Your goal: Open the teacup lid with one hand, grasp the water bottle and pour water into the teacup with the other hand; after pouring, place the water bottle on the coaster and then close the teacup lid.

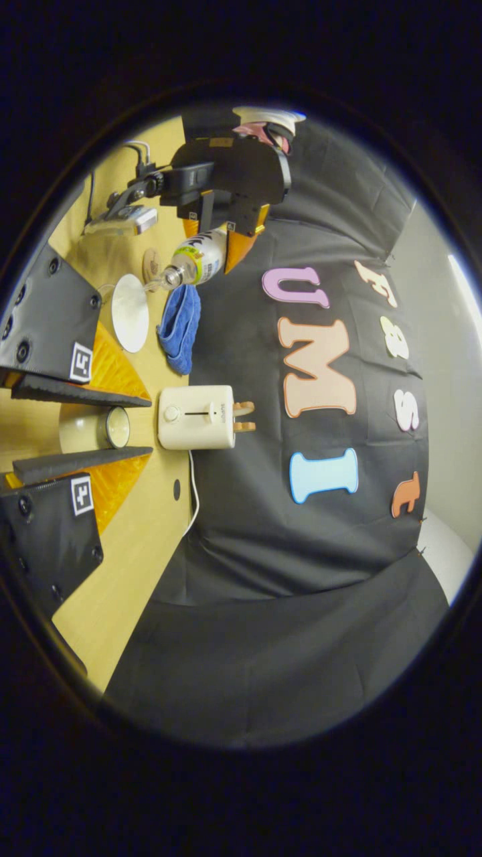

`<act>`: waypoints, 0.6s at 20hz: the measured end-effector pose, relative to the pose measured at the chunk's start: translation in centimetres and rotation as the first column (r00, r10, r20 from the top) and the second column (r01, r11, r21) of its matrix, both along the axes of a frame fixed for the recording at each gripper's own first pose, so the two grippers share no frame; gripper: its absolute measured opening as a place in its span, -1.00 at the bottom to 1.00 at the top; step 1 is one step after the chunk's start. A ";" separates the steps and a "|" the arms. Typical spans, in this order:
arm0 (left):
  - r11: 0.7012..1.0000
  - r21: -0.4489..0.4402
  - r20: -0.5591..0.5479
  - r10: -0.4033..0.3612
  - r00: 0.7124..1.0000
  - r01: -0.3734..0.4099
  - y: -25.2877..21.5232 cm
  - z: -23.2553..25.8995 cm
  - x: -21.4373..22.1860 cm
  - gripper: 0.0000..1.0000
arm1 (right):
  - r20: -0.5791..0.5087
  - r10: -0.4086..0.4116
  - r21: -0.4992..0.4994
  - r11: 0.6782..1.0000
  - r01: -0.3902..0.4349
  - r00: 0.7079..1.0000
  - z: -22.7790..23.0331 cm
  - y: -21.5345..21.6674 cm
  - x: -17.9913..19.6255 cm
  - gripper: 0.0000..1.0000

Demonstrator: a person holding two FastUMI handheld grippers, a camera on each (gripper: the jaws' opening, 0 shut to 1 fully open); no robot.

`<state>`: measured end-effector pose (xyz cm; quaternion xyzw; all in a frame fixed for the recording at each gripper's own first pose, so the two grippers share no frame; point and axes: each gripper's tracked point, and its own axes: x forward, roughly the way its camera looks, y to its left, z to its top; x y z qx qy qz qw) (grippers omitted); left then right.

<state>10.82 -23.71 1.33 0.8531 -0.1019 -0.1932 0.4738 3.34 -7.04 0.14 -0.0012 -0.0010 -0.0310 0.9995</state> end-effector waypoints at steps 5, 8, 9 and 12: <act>0.998 0.067 0.025 -0.023 0.999 0.021 -0.4 0.5 -0.2 0.09 | 0.000 0.002 0.000 1.000 -0.002 1.000 0.0 0.0 0.1 -0.29; 0.994 0.106 0.037 -0.039 0.999 0.035 -0.8 0.8 -0.3 0.09 | -0.001 0.003 0.000 1.000 -0.003 1.000 0.0 0.0 0.0 -0.29; 0.993 0.113 0.043 -0.046 0.998 0.041 -0.9 1.0 -0.3 0.09 | 0.000 0.003 0.000 1.000 -0.003 1.000 0.0 0.0 0.0 -0.29; 0.990 0.134 0.054 -0.061 0.997 0.053 -2.0 1.2 -0.2 0.08 | 0.000 0.004 0.000 1.000 -0.004 1.000 0.0 0.0 0.0 -0.27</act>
